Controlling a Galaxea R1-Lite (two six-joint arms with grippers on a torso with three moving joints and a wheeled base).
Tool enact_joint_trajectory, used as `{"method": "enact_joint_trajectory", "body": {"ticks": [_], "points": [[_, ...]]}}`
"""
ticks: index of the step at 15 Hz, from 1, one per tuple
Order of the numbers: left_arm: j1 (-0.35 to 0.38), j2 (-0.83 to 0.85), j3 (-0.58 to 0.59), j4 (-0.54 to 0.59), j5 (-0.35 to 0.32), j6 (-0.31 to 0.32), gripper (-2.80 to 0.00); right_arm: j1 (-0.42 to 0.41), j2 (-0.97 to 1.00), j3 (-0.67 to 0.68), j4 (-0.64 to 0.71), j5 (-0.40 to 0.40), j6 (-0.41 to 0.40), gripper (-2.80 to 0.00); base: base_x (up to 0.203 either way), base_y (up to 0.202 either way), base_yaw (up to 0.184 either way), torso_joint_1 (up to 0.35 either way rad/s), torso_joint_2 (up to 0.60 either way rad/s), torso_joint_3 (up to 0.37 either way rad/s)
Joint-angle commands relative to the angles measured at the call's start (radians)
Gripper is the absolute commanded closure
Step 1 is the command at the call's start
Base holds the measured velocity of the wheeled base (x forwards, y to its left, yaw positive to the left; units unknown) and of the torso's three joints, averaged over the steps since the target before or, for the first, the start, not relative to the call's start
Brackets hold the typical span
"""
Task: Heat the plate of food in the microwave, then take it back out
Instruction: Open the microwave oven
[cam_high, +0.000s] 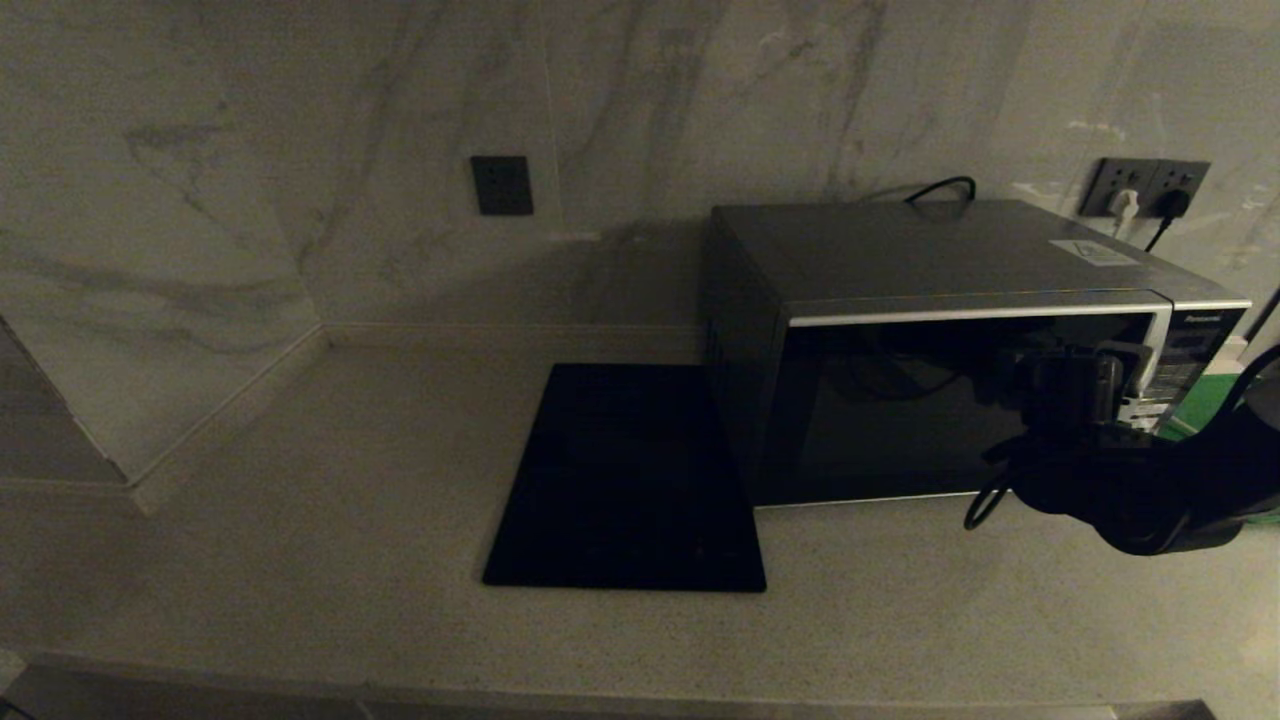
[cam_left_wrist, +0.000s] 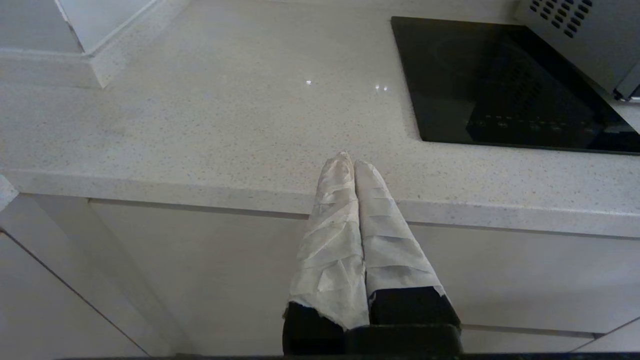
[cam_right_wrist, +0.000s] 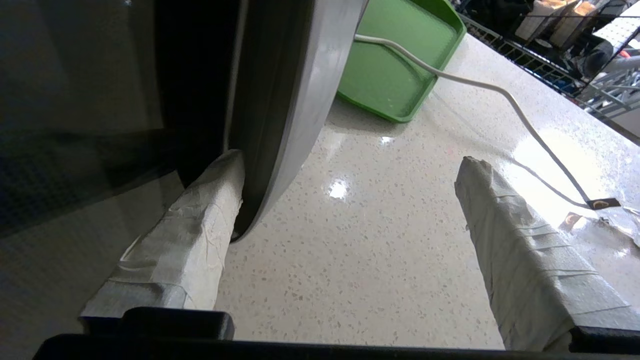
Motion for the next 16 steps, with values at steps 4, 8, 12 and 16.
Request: {"method": "enact_joint_trajectory", "body": {"ticks": [4,8,12,16], "points": [[0.0,0.0,0.0,0.0,0.0,-0.001,0.0,-0.017,0.01,-0.011,-0.029,-0.009,-0.005,-2.8,0.0,0.0,0.0,0.0,0.0,0.0],[0.0,0.0,0.0,-0.001,0.0,-0.001,0.0,-0.038,0.014,-0.021,-0.029,-0.007,-0.002,-2.8,0.0,0.0,0.0,0.0,0.0,0.0],[0.0,0.001,0.0,0.0,0.0,-0.001,0.0,-0.047,0.025,-0.033,-0.031,-0.007,0.0,-2.8,0.0,0.0,0.0,0.0,0.0,0.0],[0.0,0.0,0.0,-0.001,0.0,-0.001,0.0,-0.047,0.032,-0.041,-0.031,-0.007,0.0,-2.8,0.0,0.0,0.0,0.0,0.0,0.0]]}}
